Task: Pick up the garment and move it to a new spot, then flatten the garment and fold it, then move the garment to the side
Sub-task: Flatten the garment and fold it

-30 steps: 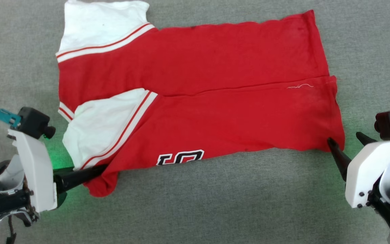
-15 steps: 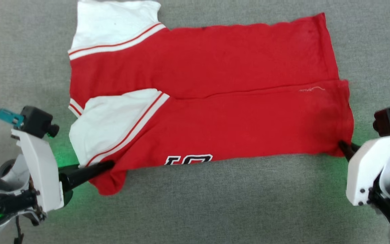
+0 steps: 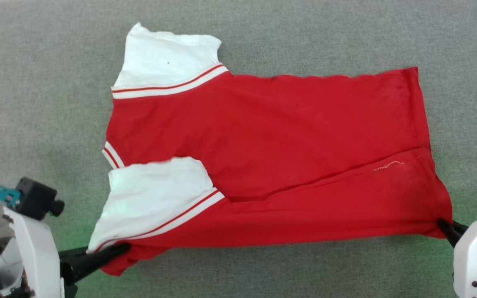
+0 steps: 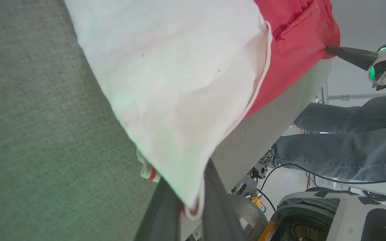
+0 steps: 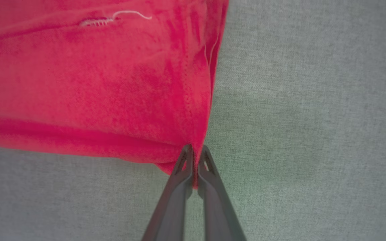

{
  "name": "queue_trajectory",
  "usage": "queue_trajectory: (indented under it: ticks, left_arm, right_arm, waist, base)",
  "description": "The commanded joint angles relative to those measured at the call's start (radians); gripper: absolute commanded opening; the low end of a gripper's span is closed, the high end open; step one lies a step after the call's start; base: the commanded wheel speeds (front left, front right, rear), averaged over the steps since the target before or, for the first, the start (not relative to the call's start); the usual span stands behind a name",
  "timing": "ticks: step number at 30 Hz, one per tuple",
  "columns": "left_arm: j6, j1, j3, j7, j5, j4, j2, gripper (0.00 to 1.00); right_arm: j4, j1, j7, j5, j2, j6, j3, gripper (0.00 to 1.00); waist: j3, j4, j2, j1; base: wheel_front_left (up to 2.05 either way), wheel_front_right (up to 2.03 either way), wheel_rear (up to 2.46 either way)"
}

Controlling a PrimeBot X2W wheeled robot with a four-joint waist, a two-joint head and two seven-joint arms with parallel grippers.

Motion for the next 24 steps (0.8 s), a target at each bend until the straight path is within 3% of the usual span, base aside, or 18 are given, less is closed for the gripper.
queue_trajectory:
  ticks: [1,6,7,8,9,10,17,24]
  left_arm:
    - [0.002,0.007,0.002,-0.006,0.012,0.0,0.004,0.0]
    - [0.002,0.025,0.008,-0.039,0.024,-0.006,-0.002,0.01]
    - [0.002,0.022,0.01,-0.047,0.027,0.001,-0.007,0.17]
    - [0.002,0.018,0.014,-0.053,0.028,0.009,-0.011,0.41]
    - [0.002,0.014,0.018,-0.058,0.031,0.013,-0.015,0.82]
    - [0.002,0.01,0.02,-0.061,0.034,0.016,-0.017,1.0]
    - [0.002,-0.01,0.054,-0.116,0.05,0.036,0.01,1.0]
    - [0.002,-0.094,0.117,-0.194,0.094,0.124,0.008,1.0]
  right_arm:
    - [-0.005,0.006,0.004,0.006,-0.006,-0.002,-0.006,0.0]
    - [-0.023,0.032,-0.014,0.013,0.0,-0.002,-0.018,0.0]
    - [-0.025,0.032,-0.022,0.008,0.003,-0.002,-0.019,0.15]
    - [-0.025,0.035,-0.028,0.002,0.005,-0.002,-0.02,0.45]
    - [-0.027,0.037,-0.038,-0.002,0.009,-0.002,-0.023,0.9]
    - [-0.03,0.041,-0.049,-0.006,0.016,-0.002,-0.026,1.0]
    - [-0.093,0.069,-0.167,-0.009,0.069,-0.002,-0.079,1.0]
    - [-0.13,0.023,-0.434,-0.066,0.129,-0.002,-0.025,1.0]
  waist:
    - [0.001,0.0,-0.0001,0.0]
    - [-0.001,-0.002,-0.0001,0.0]
    - [-0.002,-0.003,-0.0001,0.0]
    - [-0.004,-0.003,-0.0001,0.0]
    - [-0.005,-0.003,-0.0001,0.0]
    - [-0.007,-0.003,-0.0001,0.0]
    - [-0.017,-0.001,-0.0001,0.0]
    - [-0.004,-0.027,-0.0001,0.0]
  base:
    - [0.0,0.0,0.0]
    - [0.0,0.0,0.0]
    - [0.0,0.0,0.0]
    - [0.0,0.0,0.0]
    - [0.0,0.0,0.0]
    - [0.0,0.0,0.0]
    - [0.0,0.0,0.0]
    - [0.0,0.0,0.0]
